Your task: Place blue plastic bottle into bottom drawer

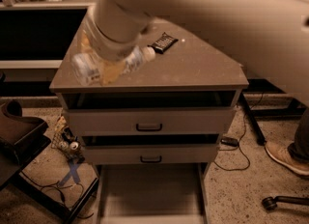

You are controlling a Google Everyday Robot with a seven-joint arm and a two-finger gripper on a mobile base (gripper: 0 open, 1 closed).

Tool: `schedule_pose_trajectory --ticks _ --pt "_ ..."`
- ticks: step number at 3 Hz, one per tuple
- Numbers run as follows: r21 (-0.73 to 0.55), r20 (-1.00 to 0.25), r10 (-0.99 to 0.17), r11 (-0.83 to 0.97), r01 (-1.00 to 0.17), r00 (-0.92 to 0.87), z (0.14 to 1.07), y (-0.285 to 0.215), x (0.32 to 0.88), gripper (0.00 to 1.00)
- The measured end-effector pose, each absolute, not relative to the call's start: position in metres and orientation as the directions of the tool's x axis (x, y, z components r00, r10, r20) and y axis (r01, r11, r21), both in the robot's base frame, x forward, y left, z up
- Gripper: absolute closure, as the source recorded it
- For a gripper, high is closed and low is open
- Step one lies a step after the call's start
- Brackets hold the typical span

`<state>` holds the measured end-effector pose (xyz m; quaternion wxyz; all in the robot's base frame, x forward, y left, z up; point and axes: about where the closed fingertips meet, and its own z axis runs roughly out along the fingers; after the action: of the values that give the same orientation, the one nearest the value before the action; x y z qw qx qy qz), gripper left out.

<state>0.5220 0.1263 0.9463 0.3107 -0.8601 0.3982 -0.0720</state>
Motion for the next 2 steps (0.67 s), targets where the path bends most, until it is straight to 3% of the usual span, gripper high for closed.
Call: schedule_pose_trajectory --ticks 1,2 --pt "-0.564 -0.233 -0.757 -0.406 -0.719 0.61 0.89 0.1 0.488 1.0" --pt "-0.415 -0.302 -0.797 -0.384 -0.825 0.523 0.801 0.066 0.478 1.0"
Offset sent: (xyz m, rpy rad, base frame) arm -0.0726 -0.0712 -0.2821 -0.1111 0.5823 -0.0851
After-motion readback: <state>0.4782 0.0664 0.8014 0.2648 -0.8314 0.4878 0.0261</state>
